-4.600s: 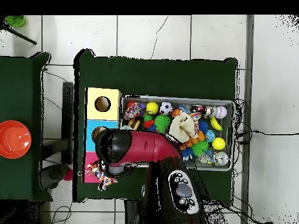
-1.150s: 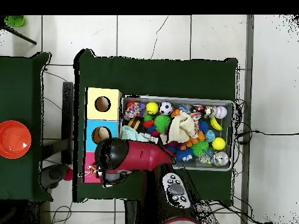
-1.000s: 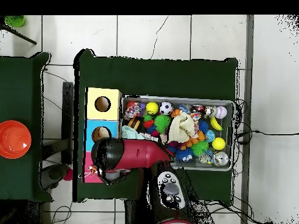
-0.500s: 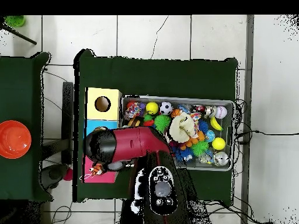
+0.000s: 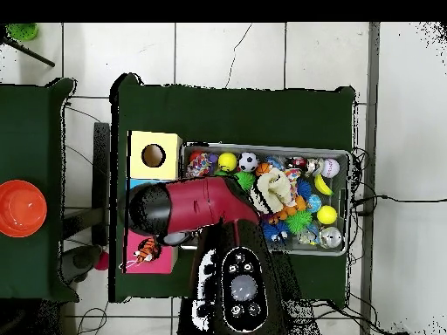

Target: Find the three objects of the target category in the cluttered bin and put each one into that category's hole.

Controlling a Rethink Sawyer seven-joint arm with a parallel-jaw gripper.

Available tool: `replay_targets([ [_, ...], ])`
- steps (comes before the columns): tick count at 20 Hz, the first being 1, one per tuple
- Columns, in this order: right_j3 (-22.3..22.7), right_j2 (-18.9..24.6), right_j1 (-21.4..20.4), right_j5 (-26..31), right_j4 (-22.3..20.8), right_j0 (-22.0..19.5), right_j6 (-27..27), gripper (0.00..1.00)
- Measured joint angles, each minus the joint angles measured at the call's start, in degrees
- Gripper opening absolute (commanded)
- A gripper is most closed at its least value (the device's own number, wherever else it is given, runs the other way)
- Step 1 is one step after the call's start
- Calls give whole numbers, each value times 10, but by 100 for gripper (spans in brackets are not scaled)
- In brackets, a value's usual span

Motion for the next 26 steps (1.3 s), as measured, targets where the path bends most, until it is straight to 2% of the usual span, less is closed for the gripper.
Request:
replay_targets([
  [6,-25,1,-14,60,5,-1,0,0],
  [10,-30,4,-25,100,36,-10,0,0],
  [14,-29,9,-33,125,93,-24,0,0],
  [16,-22,12,-37,128,149,-33,0,0],
  [20,-2,16,-45,128,229,-36,0,0],
  [23,26,20,-53,122,297,-35,0,0],
  [26,52,22,-57,103,341,-31,0,0],
])
